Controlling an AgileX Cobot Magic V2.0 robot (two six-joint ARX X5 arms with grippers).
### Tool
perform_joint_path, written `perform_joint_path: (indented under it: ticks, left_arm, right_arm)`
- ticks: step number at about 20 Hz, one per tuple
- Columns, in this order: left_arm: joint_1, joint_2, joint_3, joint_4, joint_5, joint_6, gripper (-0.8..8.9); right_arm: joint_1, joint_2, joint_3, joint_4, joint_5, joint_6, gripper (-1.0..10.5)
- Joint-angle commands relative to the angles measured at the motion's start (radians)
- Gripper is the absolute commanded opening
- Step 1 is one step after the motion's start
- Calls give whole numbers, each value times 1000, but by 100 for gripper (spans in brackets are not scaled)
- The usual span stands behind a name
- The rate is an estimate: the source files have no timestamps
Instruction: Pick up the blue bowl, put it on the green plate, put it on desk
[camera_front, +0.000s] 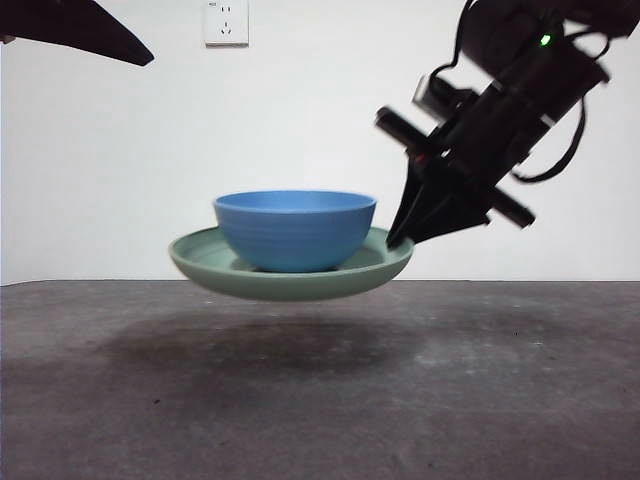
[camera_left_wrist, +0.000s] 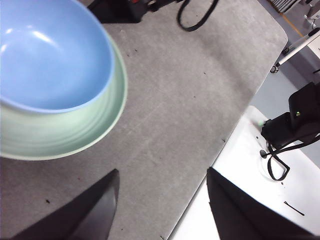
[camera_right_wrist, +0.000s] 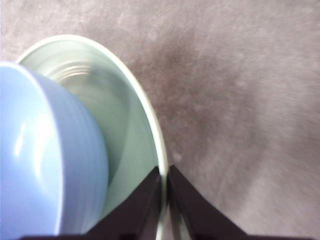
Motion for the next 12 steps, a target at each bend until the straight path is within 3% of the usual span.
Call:
perform_joint_path:
  ticks: [1,12]
  left_arm:
    - [-6,6,8,8,8,6,281]
    - [-6,6,8,-9,8,16,281]
  right_arm:
    - [11,57,18,31,5,39,12]
    - [12,201,18,47,19,38,13]
